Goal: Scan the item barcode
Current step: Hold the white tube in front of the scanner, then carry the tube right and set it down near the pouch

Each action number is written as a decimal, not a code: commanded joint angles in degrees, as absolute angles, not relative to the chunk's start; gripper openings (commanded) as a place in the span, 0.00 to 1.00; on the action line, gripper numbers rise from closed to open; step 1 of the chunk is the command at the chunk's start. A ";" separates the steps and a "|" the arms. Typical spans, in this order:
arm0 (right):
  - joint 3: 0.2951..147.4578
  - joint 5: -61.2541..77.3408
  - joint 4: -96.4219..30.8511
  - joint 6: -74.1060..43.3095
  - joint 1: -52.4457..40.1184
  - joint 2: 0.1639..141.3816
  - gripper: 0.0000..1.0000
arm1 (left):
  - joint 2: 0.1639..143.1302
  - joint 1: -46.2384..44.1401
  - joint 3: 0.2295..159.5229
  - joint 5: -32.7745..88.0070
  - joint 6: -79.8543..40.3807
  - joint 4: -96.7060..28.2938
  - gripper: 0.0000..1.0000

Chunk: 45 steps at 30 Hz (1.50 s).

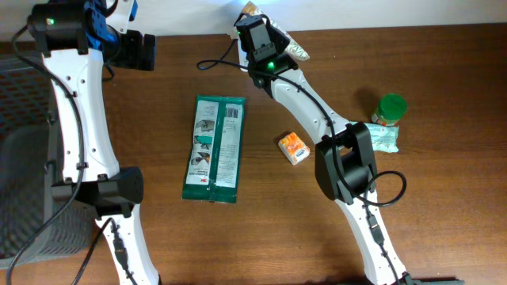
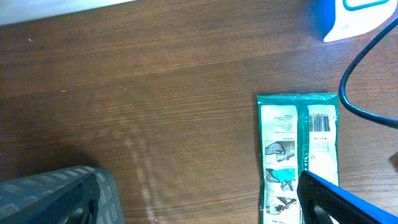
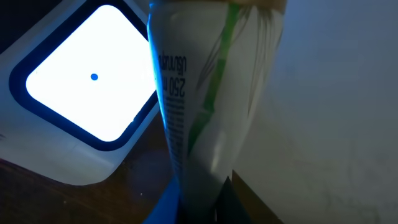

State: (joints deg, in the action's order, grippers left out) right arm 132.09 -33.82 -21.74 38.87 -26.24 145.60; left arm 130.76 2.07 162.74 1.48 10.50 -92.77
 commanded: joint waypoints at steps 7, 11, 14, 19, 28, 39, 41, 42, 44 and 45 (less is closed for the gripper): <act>133.03 -35.20 -21.26 38.98 -26.30 144.75 0.04 | 130.47 2.42 162.91 1.91 11.05 -92.71 0.99; 133.03 -35.18 -22.06 38.98 -26.28 144.70 0.04 | 130.47 2.42 162.91 1.91 11.05 -92.71 0.99; 133.03 -35.24 -22.50 38.98 -26.22 144.66 0.04 | 130.47 2.42 162.91 1.91 11.03 -92.71 0.99; 133.03 -35.20 -23.11 39.05 -26.20 144.11 0.04 | 130.47 2.42 162.91 1.91 11.05 -92.71 0.99; 133.03 -32.34 -22.06 45.17 -25.71 144.11 0.04 | 130.47 2.42 162.91 1.91 11.03 -92.68 0.99; 133.10 -6.98 -43.72 15.07 -22.68 120.57 0.04 | 130.47 2.42 162.91 1.91 11.05 -92.71 0.99; 133.10 -5.10 -52.93 5.82 -20.53 115.11 0.04 | 130.47 2.42 162.91 1.91 11.03 -92.71 0.99; 133.10 -5.10 -57.67 1.89 -19.33 113.06 0.04 | 130.47 2.42 162.91 1.91 11.05 -92.71 0.99; 133.10 -5.10 -68.29 -2.50 -16.12 110.04 0.04 | 130.47 2.42 162.91 1.91 11.03 -92.71 0.99; 133.10 -5.10 -71.79 -3.44 -14.90 109.73 0.04 | 130.47 2.42 162.91 1.91 11.05 -92.71 0.99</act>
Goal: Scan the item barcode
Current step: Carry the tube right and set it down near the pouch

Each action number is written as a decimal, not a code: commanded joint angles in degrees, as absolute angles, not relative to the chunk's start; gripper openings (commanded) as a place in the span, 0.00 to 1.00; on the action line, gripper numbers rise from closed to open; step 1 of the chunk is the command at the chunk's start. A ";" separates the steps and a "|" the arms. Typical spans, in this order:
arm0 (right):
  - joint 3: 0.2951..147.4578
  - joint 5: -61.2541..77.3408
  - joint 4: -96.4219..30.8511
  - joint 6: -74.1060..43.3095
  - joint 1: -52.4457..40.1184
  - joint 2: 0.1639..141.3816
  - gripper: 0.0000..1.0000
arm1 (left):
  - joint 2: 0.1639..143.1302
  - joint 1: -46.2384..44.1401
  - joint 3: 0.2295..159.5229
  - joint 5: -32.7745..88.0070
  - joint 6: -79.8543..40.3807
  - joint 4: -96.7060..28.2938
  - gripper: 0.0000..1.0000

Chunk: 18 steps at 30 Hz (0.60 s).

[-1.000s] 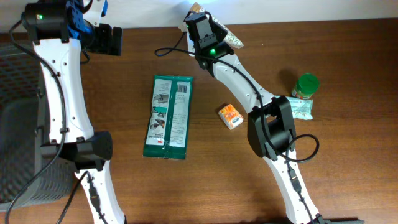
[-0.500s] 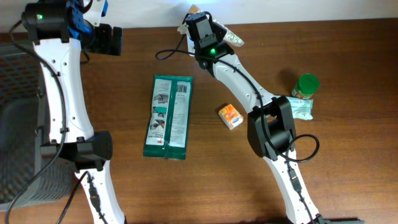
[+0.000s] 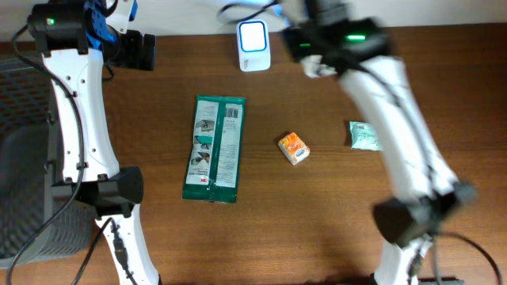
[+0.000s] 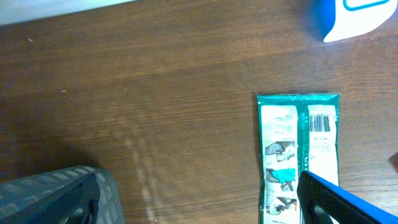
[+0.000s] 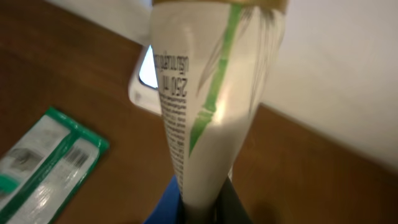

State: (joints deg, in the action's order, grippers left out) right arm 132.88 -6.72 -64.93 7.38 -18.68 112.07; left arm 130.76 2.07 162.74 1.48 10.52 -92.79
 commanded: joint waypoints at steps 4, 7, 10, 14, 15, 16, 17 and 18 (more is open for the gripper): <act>130.10 -4.21 -85.67 -3.92 -9.10 111.83 0.04 | 130.47 2.42 162.91 1.91 11.05 -92.71 0.99; 122.08 -1.67 -87.15 -3.88 -6.92 113.25 0.04 | 130.47 2.42 162.91 1.91 11.03 -92.71 0.99; 111.39 -1.19 -82.89 -3.27 -6.28 113.69 0.04 | 130.47 2.42 162.91 1.91 11.03 -92.71 0.99; 97.71 -0.43 -72.40 -3.29 -6.22 113.69 0.04 | 130.47 2.42 162.91 1.91 11.05 -92.71 0.99; 93.45 -0.78 -68.97 -3.27 -6.22 113.69 0.04 | 130.47 2.42 162.91 1.91 11.05 -92.71 0.99; 91.70 -1.23 -67.44 -3.27 -6.11 113.69 0.04 | 130.47 2.42 162.91 1.91 11.05 -92.71 0.99; 89.82 -2.11 -65.78 -3.29 -5.85 113.69 0.04 | 130.47 2.42 162.91 1.91 11.05 -92.71 0.99; 88.62 -2.68 -64.86 -3.31 -5.52 113.69 0.04 | 130.47 2.42 162.91 1.91 11.05 -92.71 0.99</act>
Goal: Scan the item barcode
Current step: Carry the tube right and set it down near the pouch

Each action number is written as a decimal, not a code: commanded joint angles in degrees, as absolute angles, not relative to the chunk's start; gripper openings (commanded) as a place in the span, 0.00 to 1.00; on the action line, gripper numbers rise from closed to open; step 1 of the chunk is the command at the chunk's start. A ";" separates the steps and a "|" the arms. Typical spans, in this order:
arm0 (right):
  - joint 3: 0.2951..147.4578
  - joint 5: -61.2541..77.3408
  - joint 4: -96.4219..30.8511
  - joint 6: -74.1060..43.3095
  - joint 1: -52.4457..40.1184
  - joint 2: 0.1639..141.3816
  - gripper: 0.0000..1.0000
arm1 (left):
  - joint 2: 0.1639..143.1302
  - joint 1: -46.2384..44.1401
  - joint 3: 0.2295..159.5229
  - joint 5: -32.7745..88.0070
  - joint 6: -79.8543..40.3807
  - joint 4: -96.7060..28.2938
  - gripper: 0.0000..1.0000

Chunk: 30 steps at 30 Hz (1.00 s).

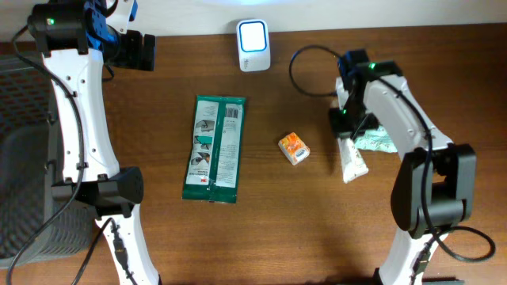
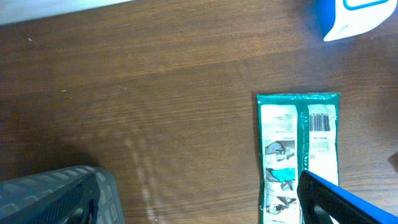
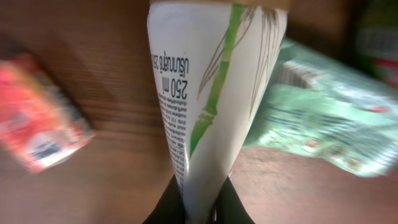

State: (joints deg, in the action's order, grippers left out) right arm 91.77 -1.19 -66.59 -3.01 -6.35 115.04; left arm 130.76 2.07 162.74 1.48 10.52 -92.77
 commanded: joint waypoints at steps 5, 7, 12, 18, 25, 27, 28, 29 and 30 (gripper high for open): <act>85.38 -7.64 -62.61 -3.51 -0.32 113.71 0.04 | 130.47 2.42 162.91 1.91 11.05 -92.71 0.99; 85.38 -8.03 -62.54 -3.49 2.59 113.71 0.10 | 130.47 2.42 162.91 1.91 11.03 -92.71 0.99; 85.52 -2.94 -62.78 -3.49 6.42 113.69 0.37 | 130.47 2.42 162.91 1.91 11.05 -92.68 0.99; 93.10 5.63 -68.07 -1.65 5.65 112.12 0.64 | 130.47 2.42 162.91 1.91 11.03 -92.71 0.99; 115.02 18.59 -83.24 5.04 5.58 108.73 0.67 | 130.47 2.42 162.91 1.91 11.05 -92.71 0.99; 119.04 20.64 -85.67 5.76 5.50 108.33 0.68 | 130.47 2.42 162.91 1.91 11.05 -92.68 0.99; 120.73 20.60 -86.67 5.78 5.19 108.25 0.69 | 130.47 2.42 162.91 1.91 11.05 -92.71 0.99; 121.56 20.58 -87.02 5.80 4.82 108.25 0.69 | 130.47 2.42 162.91 1.91 11.03 -92.71 0.99; 121.62 20.56 -87.02 5.80 4.45 108.22 0.69 | 130.47 2.42 162.91 1.91 11.05 -92.71 0.99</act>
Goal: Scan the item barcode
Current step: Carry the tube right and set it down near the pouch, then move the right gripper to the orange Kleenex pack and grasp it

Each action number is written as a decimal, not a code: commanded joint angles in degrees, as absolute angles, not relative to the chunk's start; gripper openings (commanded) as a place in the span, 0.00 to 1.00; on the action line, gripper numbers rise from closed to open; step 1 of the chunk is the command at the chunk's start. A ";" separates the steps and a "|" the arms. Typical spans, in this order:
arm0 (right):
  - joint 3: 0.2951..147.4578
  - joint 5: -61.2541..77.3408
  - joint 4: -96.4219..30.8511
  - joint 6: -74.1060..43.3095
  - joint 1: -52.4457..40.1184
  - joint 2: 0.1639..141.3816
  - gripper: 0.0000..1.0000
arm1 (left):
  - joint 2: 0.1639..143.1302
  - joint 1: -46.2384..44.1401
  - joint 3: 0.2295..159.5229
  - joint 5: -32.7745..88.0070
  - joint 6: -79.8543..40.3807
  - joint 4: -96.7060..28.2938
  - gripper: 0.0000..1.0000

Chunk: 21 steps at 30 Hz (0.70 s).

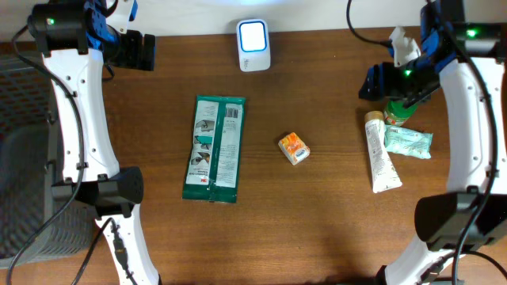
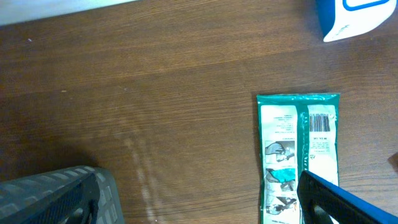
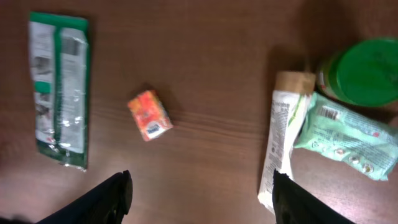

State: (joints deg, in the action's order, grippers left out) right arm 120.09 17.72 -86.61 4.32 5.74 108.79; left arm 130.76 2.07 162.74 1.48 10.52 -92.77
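The white scanner (image 1: 253,36) with its lit blue window stands at the back middle of the table; its corner (image 2: 354,15) shows in the left wrist view. A white tube with a green bamboo print (image 1: 381,155) (image 3: 283,146) lies flat at the right, held by nothing. My right gripper (image 1: 374,81) (image 3: 202,199) hangs high above the table, open and empty. My left gripper (image 1: 139,50) (image 2: 205,205) is at the back left, open and empty, its fingers wide apart.
A long green pack (image 1: 215,148) (image 2: 298,155) (image 3: 60,87) lies left of centre, a small orange box (image 1: 294,148) (image 3: 149,116) in the middle. A green-lidded jar (image 1: 396,111) (image 3: 364,81) and a pale green packet (image 1: 409,142) (image 3: 348,137) touch the tube. A dark bin (image 1: 20,158) stands at the left.
My right gripper was shut on the tube low over the table beside the pale green packet. Now the tube lies on the table and the gripper is open, higher and farther back. Left arm unchanged.
My right gripper first held the tube right in front of the scanner's lit window. Then it held the tube to the right of the scanner, then low by the pale green packet. Now the tube rests there, let go. The left arm stayed still throughout.
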 commanded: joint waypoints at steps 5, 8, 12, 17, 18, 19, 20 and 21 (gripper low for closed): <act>121.49 20.36 -87.00 5.82 3.38 108.25 0.69 | 130.47 2.42 162.91 1.91 11.03 -92.71 0.99; 121.49 20.38 -87.02 5.80 2.94 108.27 0.71 | 130.47 2.42 162.91 1.91 11.05 -92.71 0.99; 121.40 20.49 -86.96 5.74 1.80 108.49 0.81 | 130.47 2.42 162.91 1.91 11.05 -92.71 0.99; 118.61 22.98 -86.72 5.30 -2.42 110.67 0.79 | 130.47 2.42 162.91 1.93 11.03 -92.71 0.99; 115.63 22.92 -86.08 5.10 -4.36 111.48 0.78 | 130.47 2.42 162.91 1.91 11.03 -92.71 0.99; 113.95 22.92 -85.52 5.10 -5.13 111.83 0.78 | 130.47 2.42 162.91 1.91 11.05 -92.71 0.99; 112.05 22.90 -84.77 5.10 -5.78 112.27 0.78 | 130.47 2.42 162.91 1.91 11.05 -92.71 0.99; 110.10 22.92 -83.85 5.10 -6.31 112.68 0.78 | 130.47 2.42 162.91 1.91 11.05 -92.71 0.99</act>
State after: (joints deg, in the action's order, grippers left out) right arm 114.87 21.85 -85.06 4.91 -4.34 110.10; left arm 130.76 2.07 162.74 1.50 10.52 -92.77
